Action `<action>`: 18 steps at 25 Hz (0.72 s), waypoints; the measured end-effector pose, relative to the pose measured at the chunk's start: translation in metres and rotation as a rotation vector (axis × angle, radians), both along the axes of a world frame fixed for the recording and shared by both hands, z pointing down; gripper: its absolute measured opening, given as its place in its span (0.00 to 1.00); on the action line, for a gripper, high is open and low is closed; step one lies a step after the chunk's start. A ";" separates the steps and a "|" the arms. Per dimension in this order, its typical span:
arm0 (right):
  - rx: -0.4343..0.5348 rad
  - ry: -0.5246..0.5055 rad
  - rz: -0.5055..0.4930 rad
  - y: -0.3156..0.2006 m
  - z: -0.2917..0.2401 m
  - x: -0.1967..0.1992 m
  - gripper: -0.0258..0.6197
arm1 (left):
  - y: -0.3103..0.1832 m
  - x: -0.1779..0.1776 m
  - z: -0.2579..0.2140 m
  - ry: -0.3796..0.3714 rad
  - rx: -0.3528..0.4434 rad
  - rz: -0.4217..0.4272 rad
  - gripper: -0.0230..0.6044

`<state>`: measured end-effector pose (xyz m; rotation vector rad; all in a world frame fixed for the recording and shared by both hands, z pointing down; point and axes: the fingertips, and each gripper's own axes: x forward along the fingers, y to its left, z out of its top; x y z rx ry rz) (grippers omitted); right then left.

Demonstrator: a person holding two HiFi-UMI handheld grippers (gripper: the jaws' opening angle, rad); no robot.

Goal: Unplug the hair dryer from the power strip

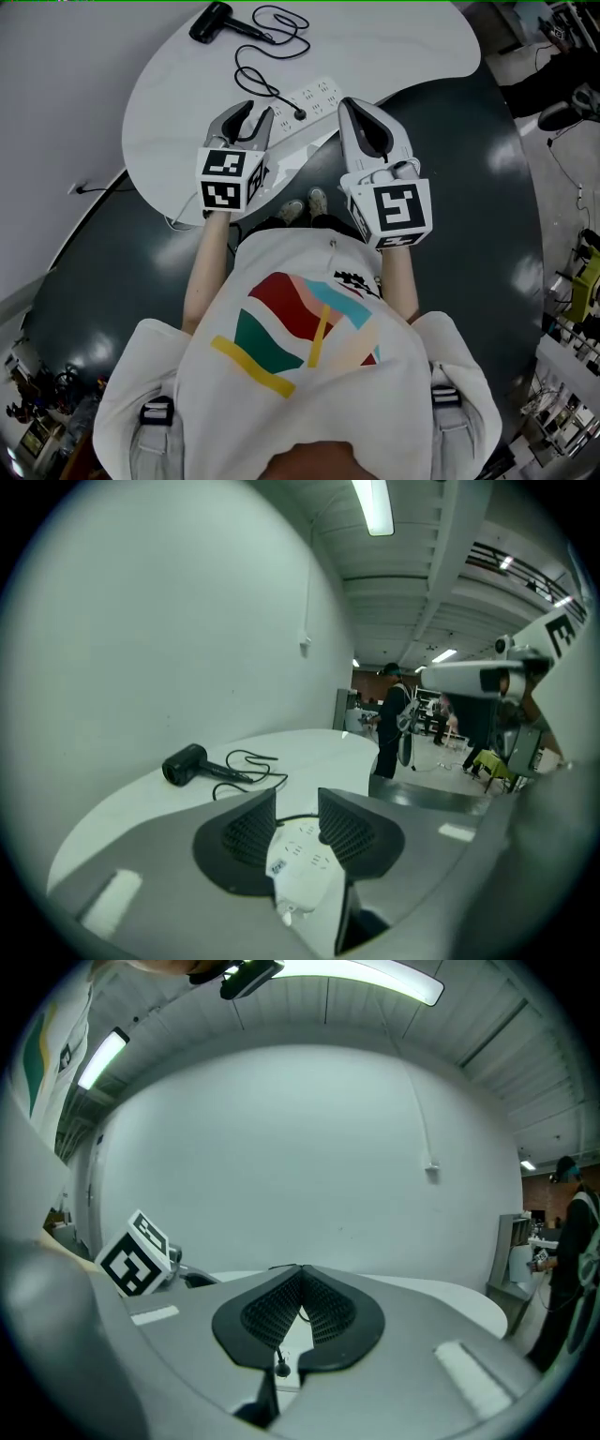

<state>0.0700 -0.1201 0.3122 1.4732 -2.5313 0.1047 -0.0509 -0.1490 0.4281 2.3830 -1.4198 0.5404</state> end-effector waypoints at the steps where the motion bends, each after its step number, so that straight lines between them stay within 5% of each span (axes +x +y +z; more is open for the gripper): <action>1: -0.003 0.004 -0.006 0.000 0.002 -0.002 0.06 | -0.001 -0.001 0.013 -0.012 -0.030 0.015 0.25; 3: -0.012 0.011 -0.016 0.000 0.005 -0.003 0.06 | -0.002 0.001 0.035 -0.038 -0.086 0.066 0.34; 11: -0.061 0.029 -0.023 0.001 0.021 0.000 0.06 | 0.010 0.023 0.107 -0.262 -0.266 0.383 0.35; 18: -0.101 0.029 -0.024 0.002 0.033 0.005 0.06 | 0.011 0.023 0.129 -0.304 -0.328 0.403 0.35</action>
